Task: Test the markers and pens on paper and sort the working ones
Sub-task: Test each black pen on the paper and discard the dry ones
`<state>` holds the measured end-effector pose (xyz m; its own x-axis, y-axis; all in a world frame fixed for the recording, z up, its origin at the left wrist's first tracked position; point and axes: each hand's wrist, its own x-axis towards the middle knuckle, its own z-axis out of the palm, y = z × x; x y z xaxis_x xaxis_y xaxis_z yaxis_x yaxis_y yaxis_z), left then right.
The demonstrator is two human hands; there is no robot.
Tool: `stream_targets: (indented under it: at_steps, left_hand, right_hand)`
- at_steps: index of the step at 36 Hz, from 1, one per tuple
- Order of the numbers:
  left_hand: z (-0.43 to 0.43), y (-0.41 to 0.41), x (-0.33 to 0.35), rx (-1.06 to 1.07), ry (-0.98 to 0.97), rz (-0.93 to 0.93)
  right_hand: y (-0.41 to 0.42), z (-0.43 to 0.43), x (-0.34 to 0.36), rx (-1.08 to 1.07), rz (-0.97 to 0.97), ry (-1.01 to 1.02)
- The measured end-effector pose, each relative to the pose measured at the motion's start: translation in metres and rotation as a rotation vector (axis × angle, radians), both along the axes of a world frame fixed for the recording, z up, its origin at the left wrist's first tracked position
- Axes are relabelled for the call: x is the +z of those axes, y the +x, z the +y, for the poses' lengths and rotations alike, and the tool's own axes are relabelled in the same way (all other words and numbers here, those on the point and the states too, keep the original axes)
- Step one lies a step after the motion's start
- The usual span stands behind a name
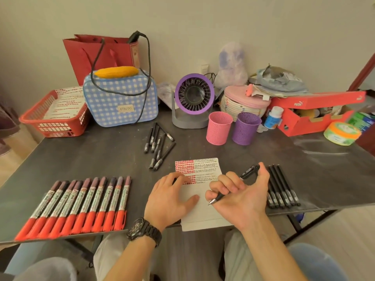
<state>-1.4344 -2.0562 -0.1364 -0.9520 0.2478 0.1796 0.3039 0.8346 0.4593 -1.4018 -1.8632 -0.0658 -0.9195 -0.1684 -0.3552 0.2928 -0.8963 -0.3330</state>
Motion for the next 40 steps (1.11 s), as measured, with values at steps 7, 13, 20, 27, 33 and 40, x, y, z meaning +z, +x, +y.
stream_targets:
  at_steps: [7, 13, 20, 27, 33, 40]
  left_hand:
    - [-0.001, 0.002, 0.006, -0.039, 0.023, -0.001]
    - [-0.002, 0.007, 0.008, -0.063, 0.035, 0.010]
    - [0.006, 0.001, 0.012, -0.054, -0.038, 0.037]
    - [0.070, -0.016, 0.038, -0.203, -0.119, 0.093]
    - [0.170, -0.034, 0.057, -0.492, -0.225, 0.138]
    - [0.286, -0.039, 0.060, -0.806, -0.287, 0.164]
  right_hand:
    - [0.020, 0.024, -0.005, -0.042, -0.035, 0.012]
    - [0.052, 0.068, -0.004, -0.080, -0.079, 0.090]
    - [0.102, 0.124, -0.027, -0.186, -0.054, 0.114]
    - [0.146, 0.174, -0.078, -0.400, -0.234, 0.199]
    - [0.175, 0.217, -0.148, -0.556, -0.520, 0.360]
    - [0.195, 0.242, -0.227, -0.562, -0.745, 0.390]
